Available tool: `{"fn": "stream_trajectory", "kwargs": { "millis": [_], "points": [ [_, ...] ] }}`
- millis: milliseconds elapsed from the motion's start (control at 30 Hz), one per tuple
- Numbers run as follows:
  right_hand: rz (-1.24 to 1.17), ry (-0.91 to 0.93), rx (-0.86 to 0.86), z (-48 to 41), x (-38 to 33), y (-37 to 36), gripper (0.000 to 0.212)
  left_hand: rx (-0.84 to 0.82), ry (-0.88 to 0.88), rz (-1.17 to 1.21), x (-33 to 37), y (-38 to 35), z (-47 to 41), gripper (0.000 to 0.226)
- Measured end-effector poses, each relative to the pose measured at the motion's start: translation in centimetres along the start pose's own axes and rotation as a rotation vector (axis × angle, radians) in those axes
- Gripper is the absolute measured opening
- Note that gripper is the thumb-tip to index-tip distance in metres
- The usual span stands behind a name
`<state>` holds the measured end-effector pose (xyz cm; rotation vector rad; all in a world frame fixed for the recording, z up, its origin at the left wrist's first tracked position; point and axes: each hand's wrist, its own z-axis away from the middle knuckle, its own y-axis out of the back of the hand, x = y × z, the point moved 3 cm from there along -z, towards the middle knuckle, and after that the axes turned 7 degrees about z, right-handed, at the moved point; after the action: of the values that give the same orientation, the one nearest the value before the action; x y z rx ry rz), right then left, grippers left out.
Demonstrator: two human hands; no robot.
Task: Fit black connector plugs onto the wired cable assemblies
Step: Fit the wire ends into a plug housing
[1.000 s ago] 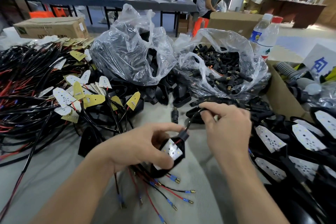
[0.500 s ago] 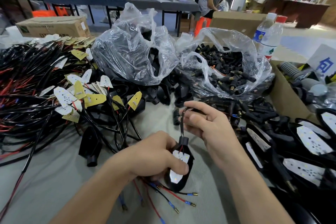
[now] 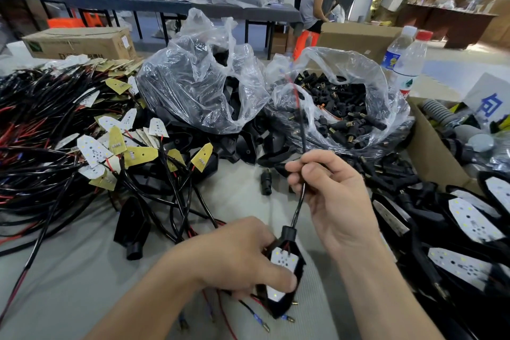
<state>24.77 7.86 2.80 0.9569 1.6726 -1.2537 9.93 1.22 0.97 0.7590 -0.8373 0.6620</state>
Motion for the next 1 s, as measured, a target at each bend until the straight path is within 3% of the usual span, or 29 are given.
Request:
{"fn": "stream_trajectory", "kwargs": {
  "millis": [67, 133, 200, 300, 433, 600, 800, 867, 933, 1000],
  "points": [
    [0.087, 0.008, 0.099, -0.1, 0.2, 0.8, 0.039, -0.114, -0.025, 0.007, 0.1, -0.6, 0.2, 0.040],
    [0.163, -0.010, 0.123, 0.1, 0.4, 0.9, 0.039, -0.099, -0.063, 0.036, 0.1, -0.6, 0.1, 0.044],
    [0.278, -0.035, 0.074, 0.4, 0.6, 0.7, 0.035, 0.148, -0.109, 0.122, -0.2, 0.6, -0.5, 0.046],
    [0.457, -0.074, -0.105, 1.0, 1.4, -0.1, 0.031, 0.523, -0.167, 0.521, -0.7, 2.8, -1.0, 0.035],
    [0.637, -0.187, -0.376, 2.1, 2.7, -1.6, 0.021, 0.721, -0.206, 0.754, -1.5, 3.9, -1.4, 0.024],
    [0.669, -0.245, -0.489, 2.4, 3.1, -1.9, 0.020, 0.964, -0.289, 0.889, -2.1, 5.2, -0.9, 0.025],
    [0.561, -0.403, -0.791, 3.0, 1.6, -1.7, 0.024, 1.061, -0.356, 0.810, -2.2, 5.2, -1.0, 0.030],
    [0.561, -0.409, -0.661, 2.5, 1.2, -0.8, 0.022, 1.066, -0.337, 0.740, -2.3, 5.2, -1.2, 0.032],
    [0.569, -0.329, -0.332, 1.0, 1.0, 0.5, 0.029, 1.061, -0.322, 0.676, -2.6, 5.3, -1.4, 0.033],
    [0.734, -0.164, -0.095, -0.2, 1.0, 1.0, 0.045, 1.065, -0.291, 0.558, -3.0, 5.4, -1.6, 0.030]
  ]
}}
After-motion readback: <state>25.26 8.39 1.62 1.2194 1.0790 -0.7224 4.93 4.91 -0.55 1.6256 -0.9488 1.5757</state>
